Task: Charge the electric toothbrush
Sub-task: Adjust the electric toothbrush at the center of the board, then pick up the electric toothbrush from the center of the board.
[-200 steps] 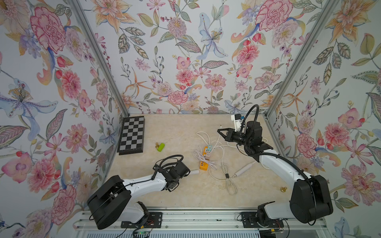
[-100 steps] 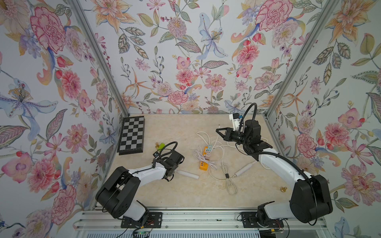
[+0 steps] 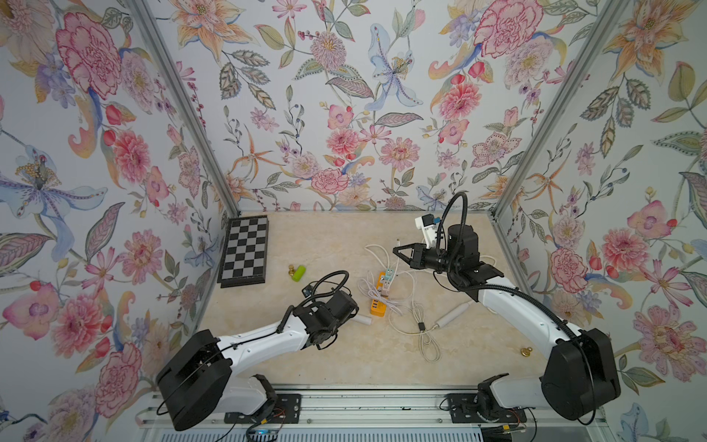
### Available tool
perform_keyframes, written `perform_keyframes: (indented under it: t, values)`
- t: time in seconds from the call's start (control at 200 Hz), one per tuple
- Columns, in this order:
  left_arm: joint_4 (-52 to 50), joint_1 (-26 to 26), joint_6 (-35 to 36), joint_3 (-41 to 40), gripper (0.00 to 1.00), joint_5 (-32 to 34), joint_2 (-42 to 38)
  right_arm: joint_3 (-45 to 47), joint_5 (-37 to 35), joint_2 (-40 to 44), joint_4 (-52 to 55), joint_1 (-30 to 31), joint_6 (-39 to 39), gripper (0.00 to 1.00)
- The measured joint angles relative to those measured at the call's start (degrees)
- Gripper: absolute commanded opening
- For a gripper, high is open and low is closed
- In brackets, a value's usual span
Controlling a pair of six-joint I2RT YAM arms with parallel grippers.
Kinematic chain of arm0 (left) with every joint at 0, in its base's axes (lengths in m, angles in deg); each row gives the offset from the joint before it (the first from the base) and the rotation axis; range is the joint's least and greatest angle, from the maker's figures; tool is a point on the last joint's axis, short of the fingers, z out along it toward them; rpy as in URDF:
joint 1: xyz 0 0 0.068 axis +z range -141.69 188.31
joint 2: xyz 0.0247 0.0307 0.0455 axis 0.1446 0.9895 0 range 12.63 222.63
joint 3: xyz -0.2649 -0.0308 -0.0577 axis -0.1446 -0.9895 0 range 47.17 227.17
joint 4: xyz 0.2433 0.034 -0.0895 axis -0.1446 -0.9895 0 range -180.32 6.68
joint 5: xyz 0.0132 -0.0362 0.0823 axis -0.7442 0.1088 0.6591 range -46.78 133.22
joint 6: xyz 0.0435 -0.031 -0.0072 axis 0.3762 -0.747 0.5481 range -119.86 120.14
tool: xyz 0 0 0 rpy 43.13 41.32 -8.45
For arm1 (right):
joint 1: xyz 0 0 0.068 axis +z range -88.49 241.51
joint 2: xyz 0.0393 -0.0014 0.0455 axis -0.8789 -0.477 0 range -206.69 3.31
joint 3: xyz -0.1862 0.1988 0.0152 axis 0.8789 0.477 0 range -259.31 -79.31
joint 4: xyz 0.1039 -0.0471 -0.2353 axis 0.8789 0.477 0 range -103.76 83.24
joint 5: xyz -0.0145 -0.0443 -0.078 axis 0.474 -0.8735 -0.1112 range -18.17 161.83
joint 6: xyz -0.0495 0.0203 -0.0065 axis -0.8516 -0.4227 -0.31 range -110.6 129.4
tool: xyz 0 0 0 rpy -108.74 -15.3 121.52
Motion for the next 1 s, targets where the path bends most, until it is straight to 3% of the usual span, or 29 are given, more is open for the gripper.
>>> perform_keyframes:
  t: [0.235,0.535,0.826,1.001]
  values:
    - [2.05,-0.2,-5.44,6.05,0.73,-2.89,9.35,0.28,0.33,0.68,-0.02,-0.44,0.0,0.0]
    - [1.33,0.68,-5.86,15.91,0.65,-4.61,18.64,1.97,0.66,1.25,0.04,-2.49,0.37,0.0]
    - [-1.11,0.96,-4.5,18.43,0.54,-6.01,23.65,3.06,2.14,2.25,-2.01,-4.85,2.67,0.0]
    - [-1.75,1.11,-3.39,19.1,0.41,-6.69,24.26,3.1,2.16,3.34,-2.75,-5.6,3.17,0.0]
